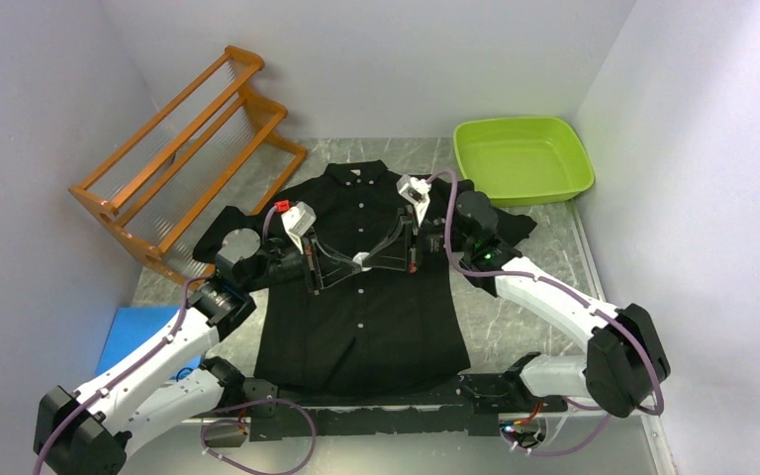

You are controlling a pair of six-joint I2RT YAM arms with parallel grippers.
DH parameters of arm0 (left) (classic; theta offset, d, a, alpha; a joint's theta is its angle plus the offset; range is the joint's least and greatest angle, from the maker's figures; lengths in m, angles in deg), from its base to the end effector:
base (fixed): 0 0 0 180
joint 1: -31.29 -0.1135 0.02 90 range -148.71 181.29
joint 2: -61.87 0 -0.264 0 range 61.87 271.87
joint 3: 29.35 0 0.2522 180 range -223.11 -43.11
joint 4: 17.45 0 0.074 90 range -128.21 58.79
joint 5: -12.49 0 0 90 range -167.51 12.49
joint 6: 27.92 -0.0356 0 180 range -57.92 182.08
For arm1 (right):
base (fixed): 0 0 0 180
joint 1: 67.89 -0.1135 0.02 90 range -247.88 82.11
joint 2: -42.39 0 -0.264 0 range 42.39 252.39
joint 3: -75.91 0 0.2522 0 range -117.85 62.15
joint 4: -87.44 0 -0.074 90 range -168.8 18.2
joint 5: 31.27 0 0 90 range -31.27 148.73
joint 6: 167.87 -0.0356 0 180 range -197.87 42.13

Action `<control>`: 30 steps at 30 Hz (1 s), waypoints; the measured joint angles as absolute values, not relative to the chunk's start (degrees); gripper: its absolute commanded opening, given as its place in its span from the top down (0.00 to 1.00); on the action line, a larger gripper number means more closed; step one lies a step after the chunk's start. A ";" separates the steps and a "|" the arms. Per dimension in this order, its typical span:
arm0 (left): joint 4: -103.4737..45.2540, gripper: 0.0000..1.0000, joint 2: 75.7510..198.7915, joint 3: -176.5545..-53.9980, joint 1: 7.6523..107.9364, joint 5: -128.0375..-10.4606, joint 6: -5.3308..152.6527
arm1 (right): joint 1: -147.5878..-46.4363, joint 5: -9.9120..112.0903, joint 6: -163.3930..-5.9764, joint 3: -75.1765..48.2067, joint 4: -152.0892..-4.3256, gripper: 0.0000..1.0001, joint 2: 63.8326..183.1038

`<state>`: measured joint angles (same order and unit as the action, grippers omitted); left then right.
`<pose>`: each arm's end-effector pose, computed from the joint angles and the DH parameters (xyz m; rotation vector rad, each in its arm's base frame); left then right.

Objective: Pin the brooch onto the clothing
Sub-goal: Adjust the brooch.

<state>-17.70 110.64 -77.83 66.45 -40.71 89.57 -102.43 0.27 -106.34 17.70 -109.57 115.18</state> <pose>0.1518 -0.1330 0.3098 0.6584 1.6235 -1.3297 0.2122 0.1829 0.3061 -0.9897 1.5059 1.5909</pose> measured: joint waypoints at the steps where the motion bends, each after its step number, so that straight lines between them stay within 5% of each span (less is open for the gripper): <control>1: -18.22 0.97 110.79 -78.13 66.41 -40.78 89.30 | -102.50 0.40 -104.13 16.63 -106.46 1.00 114.90; 9: -21.37 0.97 112.15 -78.68 66.47 -40.93 88.25 | -104.16 4.32 -89.68 12.52 -89.22 1.00 113.24; 12: -22.39 0.97 112.39 -78.68 66.47 -41.20 88.28 | -104.77 5.74 -86.78 11.06 -84.85 0.89 113.56; 18: -21.94 0.97 112.19 -78.81 66.80 -41.17 88.47 | -105.47 9.34 -81.97 9.81 -78.22 0.22 114.05; 21: -19.55 0.97 111.86 -79.31 67.28 -40.23 88.78 | -105.40 10.83 -78.80 11.67 -76.82 0.02 113.24; 30: -19.14 0.97 110.31 -79.77 67.54 -39.93 87.82 | -105.36 14.15 -80.33 21.88 -83.53 0.00 98.29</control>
